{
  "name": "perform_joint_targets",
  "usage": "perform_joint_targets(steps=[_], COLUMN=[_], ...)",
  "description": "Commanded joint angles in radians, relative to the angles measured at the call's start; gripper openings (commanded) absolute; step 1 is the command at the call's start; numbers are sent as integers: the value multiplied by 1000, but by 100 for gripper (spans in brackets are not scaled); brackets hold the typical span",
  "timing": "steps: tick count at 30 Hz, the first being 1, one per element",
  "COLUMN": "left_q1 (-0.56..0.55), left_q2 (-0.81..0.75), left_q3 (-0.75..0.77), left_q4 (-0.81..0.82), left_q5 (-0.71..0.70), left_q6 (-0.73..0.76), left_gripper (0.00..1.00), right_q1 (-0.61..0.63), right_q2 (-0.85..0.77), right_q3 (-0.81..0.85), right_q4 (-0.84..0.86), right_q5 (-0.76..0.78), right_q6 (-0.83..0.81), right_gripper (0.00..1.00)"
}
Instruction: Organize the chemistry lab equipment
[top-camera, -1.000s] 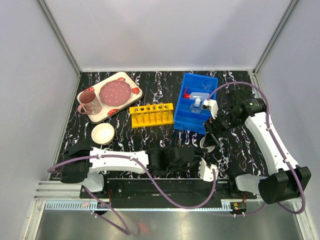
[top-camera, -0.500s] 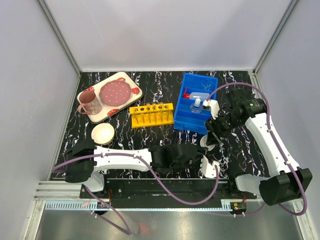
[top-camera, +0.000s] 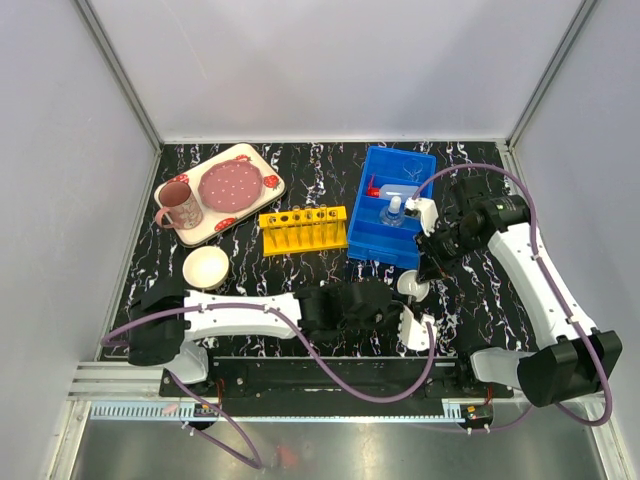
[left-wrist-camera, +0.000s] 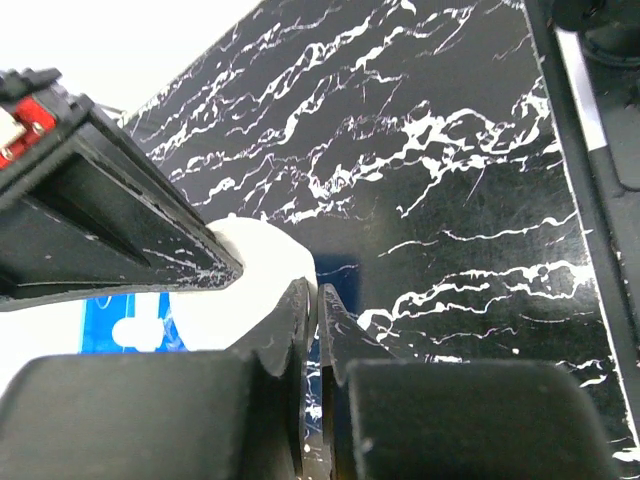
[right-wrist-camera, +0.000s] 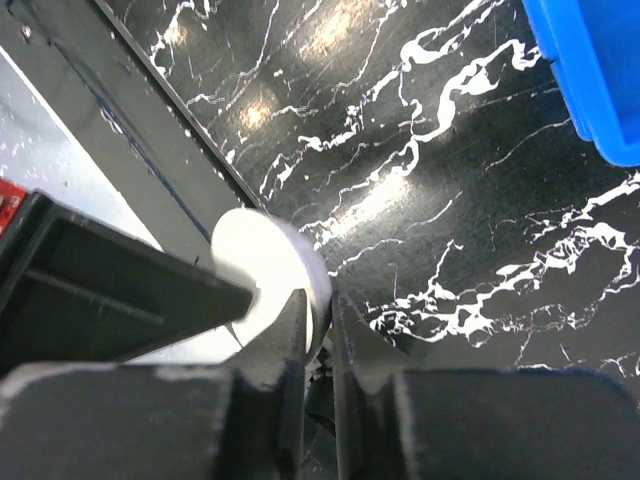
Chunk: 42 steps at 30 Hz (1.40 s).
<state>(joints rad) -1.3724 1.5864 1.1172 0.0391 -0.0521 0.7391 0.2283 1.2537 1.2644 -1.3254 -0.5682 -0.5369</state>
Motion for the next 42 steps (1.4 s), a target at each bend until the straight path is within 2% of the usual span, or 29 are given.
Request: perform_joint_targets(steps=[1,2,4,5,6,8,9,11,12,16,20,25,35,42], left_q1=[7,7,10,16,21,35,42,80,97,211,382,508,555,572], left_q2=[-65,-72,-85,-103,-117,-170,-190,-256,-281,-408,-532,-601,-693,-773], left_q3=[3,1,1,-2,-5,-22,-26,-36,-40,-94,-137,-192,-244,-264], left_q4=[44,42,41,45,51,77,81,49,38,-17,-146,-257,-381,-442], left_q5=[29,29,34,40,44,22,6,47,75,190,251,256,184,172], left_q6=[-12,-24,-49,-87,-114,-227,-269,-366,-403,-575,-713,-725,-736,-736], left_gripper=[0,0,3,14,36,60,81,89,99,99,99,99,99,99], right_q1=[11,13,11,11,11,12,11,9,9,3,-7,-7,-9,-7], right_q2=[-10,-17,-28,-33,-31,-22,-16,4,12,42,68,145,453,495], right_q3=[16,12,9,16,23,53,65,110,125,190,190,129,127,56], right_q4=[14,29,78,92,106,112,117,117,118,159,251,385,597,721], right_q5=[-16,-21,-30,-35,-42,-53,-64,-58,-50,11,126,237,292,300], right_q6=[44,54,84,94,100,107,109,104,101,71,26,-70,23,103], right_gripper=[8,3,0,0,0,0,0,0,0,0,0,0,1,4])
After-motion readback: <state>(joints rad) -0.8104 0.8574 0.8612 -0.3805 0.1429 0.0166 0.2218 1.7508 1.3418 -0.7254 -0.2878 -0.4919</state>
